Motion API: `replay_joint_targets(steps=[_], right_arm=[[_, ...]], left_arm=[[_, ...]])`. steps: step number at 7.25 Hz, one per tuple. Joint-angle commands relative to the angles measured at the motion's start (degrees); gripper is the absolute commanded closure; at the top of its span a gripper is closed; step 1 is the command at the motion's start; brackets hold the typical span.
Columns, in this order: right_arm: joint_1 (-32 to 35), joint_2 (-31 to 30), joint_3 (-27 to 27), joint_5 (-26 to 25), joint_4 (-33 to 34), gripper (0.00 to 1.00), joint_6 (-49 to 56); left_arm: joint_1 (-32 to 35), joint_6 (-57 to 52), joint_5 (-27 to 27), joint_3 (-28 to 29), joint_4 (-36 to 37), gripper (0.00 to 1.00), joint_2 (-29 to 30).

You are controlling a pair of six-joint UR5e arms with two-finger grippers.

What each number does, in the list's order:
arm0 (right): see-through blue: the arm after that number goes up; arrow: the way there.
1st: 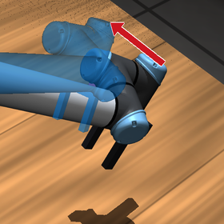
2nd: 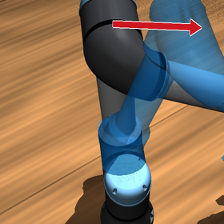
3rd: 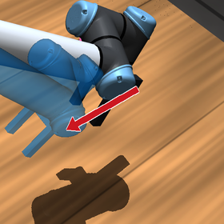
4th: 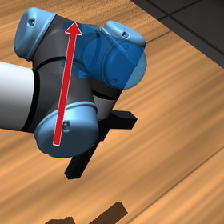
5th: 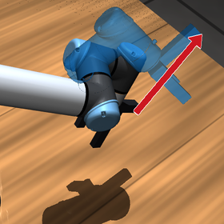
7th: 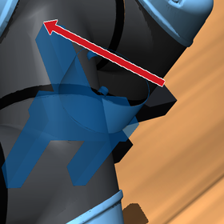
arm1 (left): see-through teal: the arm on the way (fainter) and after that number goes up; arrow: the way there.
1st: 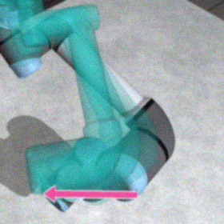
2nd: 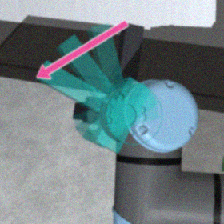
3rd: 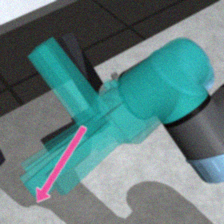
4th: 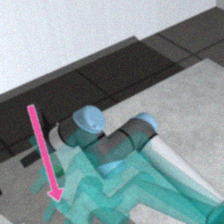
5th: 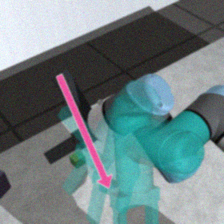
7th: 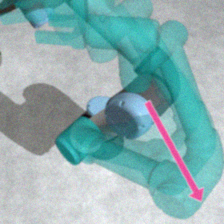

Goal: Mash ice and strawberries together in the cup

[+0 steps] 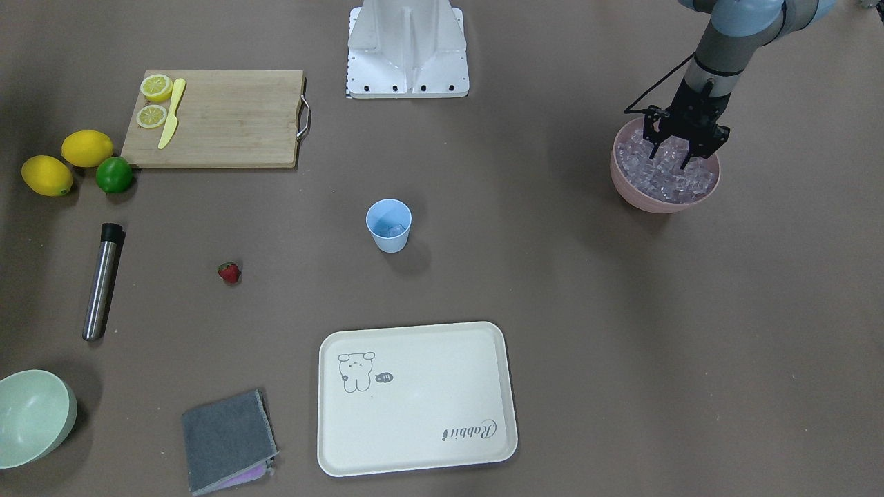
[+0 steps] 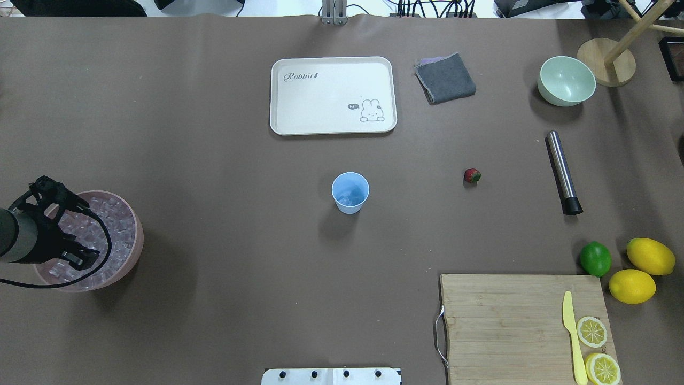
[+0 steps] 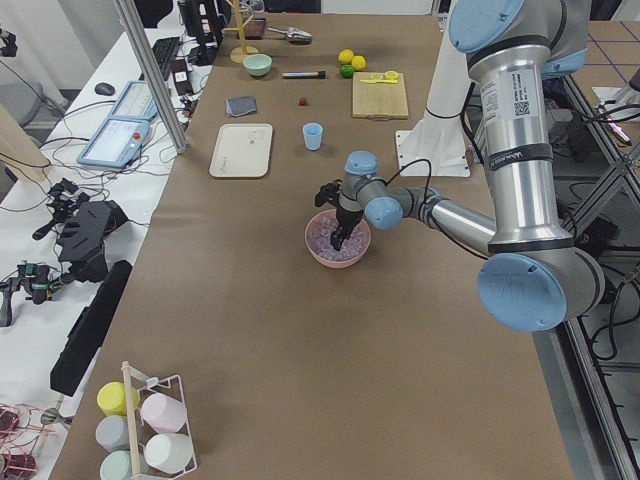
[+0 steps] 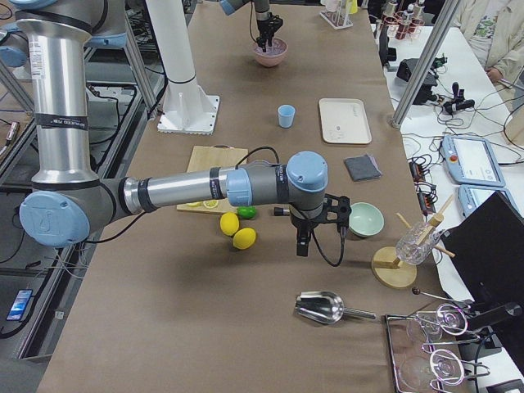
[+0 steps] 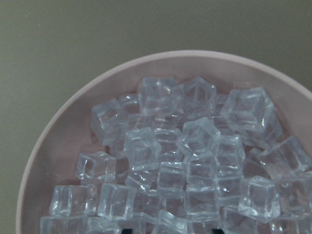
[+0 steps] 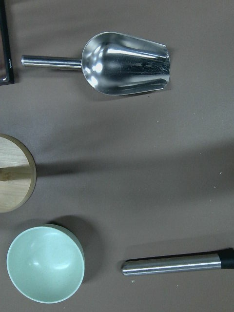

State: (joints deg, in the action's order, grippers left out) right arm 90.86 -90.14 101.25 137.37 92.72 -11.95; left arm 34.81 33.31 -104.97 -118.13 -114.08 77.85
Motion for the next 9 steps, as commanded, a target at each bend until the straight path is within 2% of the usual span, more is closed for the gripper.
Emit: replay_joint_targets(steps=[1, 9], right_arm=[[0.0, -0.2, 0.0, 0.0, 0.0, 0.0, 0.0], [0.6, -0.2, 0.4, 0.0, 0.0, 0.0, 0.0]], left_arm=[[-0.1, 0.0, 0.1, 1.3, 0.0, 0.38, 1.0], [-0.4, 0.0, -0.1, 2.6, -2.1, 0.4, 0.4]])
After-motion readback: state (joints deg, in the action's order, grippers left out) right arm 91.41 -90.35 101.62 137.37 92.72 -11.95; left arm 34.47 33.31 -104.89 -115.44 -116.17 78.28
